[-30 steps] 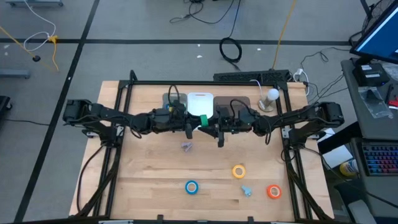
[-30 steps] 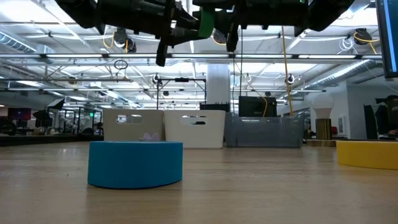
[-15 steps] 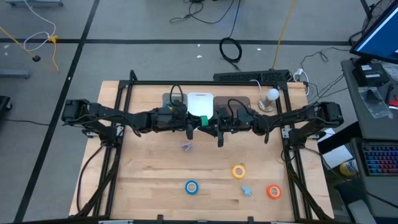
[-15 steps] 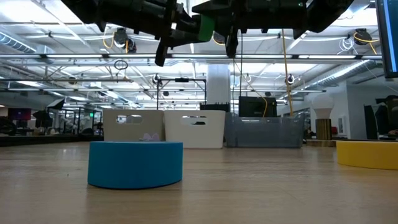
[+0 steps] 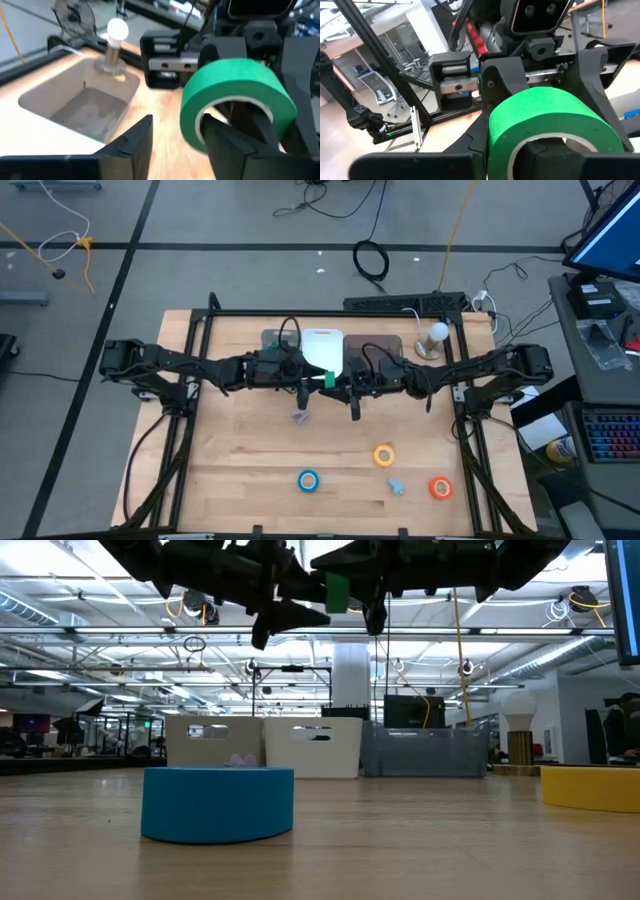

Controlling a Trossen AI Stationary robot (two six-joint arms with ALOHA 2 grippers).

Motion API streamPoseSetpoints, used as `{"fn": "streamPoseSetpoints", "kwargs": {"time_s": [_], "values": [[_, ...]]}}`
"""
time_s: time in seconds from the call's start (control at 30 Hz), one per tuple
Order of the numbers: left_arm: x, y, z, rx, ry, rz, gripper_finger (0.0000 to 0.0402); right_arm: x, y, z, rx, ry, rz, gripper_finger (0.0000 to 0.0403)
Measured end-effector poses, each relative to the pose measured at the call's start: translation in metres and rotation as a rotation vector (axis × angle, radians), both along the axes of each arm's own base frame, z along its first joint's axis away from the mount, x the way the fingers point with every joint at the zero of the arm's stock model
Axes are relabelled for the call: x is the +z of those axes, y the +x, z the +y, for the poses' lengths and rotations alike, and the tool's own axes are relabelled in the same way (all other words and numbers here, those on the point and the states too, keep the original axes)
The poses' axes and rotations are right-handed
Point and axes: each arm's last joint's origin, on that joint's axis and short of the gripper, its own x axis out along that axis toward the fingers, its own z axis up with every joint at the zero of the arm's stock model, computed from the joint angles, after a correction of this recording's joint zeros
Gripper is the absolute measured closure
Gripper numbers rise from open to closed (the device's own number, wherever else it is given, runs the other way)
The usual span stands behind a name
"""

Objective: Pick and place Stapler, Stapler remover, tape
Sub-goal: Put the green tape into the black bin

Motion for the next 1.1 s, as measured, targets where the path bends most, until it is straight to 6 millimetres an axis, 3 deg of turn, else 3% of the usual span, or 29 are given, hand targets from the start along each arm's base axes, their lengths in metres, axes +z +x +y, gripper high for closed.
{"fn": "streamPoseSetpoints", "kwargs": {"time_s": [0.2, 0.37, 0.5, 0.77, 1.1], "values": [[-0.001, -0.019, 0.009, -0.053, -0.058, 0.140, 0.0203, 0.005, -0.003, 0.000, 0.000, -0.003, -0.006, 0.0365], [0.015, -0.044, 0.015, -0.027, -0.104, 0.210, 0.0200, 0.007, -0.006, -0.004, -0.036, -0.026, 0.016, 0.0365], [0.017, -0.061, 0.015, -0.002, -0.147, 0.290, 0.0200, 0.013, -0.016, -0.015, -0.127, -0.080, 0.065, 0.0365], [0.027, -0.075, 0.013, -0.001, -0.142, 0.299, 0.0199, 0.006, -0.048, -0.054, -0.344, -0.222, 0.365, 0.0365], [0.026, -0.080, 0.014, 0.040, -0.113, 0.335, 0.0199, -0.026, -0.070, -0.096, -0.437, -0.211, 0.717, 0.0365]]}}
